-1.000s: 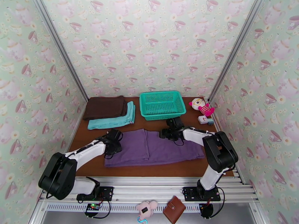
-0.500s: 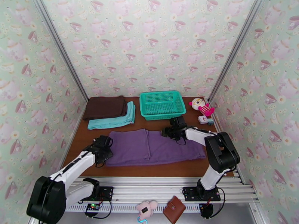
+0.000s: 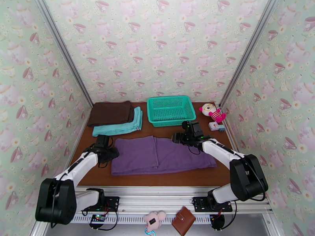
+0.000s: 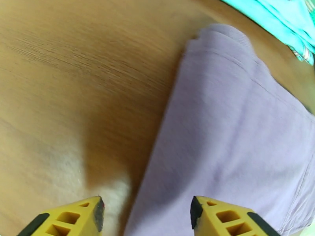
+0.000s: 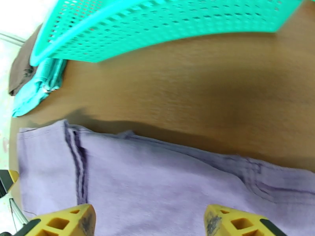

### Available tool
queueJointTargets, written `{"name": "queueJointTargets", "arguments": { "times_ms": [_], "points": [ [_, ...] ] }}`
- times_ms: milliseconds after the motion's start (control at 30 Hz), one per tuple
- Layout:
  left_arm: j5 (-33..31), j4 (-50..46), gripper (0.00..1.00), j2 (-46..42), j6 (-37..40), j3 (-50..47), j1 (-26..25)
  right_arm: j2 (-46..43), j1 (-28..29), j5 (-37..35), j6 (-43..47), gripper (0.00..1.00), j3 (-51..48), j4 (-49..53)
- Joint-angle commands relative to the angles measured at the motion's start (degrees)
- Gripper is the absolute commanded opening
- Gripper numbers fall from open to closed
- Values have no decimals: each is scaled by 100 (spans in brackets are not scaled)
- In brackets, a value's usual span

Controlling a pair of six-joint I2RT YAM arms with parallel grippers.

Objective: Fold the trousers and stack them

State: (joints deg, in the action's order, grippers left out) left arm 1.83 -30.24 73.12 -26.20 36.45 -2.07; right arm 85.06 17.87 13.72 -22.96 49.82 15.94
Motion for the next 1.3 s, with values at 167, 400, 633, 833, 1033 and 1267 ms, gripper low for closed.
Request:
{"name": "queueJointTargets", "arguments": {
  "times_ms": [167,400,633,833,1033,1267],
  "points": [
    [1250,535,59,770,339,101,85,20,-789,-56,-455,78,-291,255],
    [1362,362,25,1029,431,172,79,376,-1273,-191,-658,78,-425,228],
    [482,-226,0,755,502,444,97,504,-1445,-1254,-438,78,-244,341],
    [376,-360,0,639,517,589,122,350,-1578,-1353,-328,79,-135,497],
    [-175,-1045,0,193,623,1094,115,-571,-1540,-1279,-160,79,-323,541],
    [-778,-1996,0,-259,806,1870,112,-1202,-1084,-643,38,78,-368,1067]
  ]
}}
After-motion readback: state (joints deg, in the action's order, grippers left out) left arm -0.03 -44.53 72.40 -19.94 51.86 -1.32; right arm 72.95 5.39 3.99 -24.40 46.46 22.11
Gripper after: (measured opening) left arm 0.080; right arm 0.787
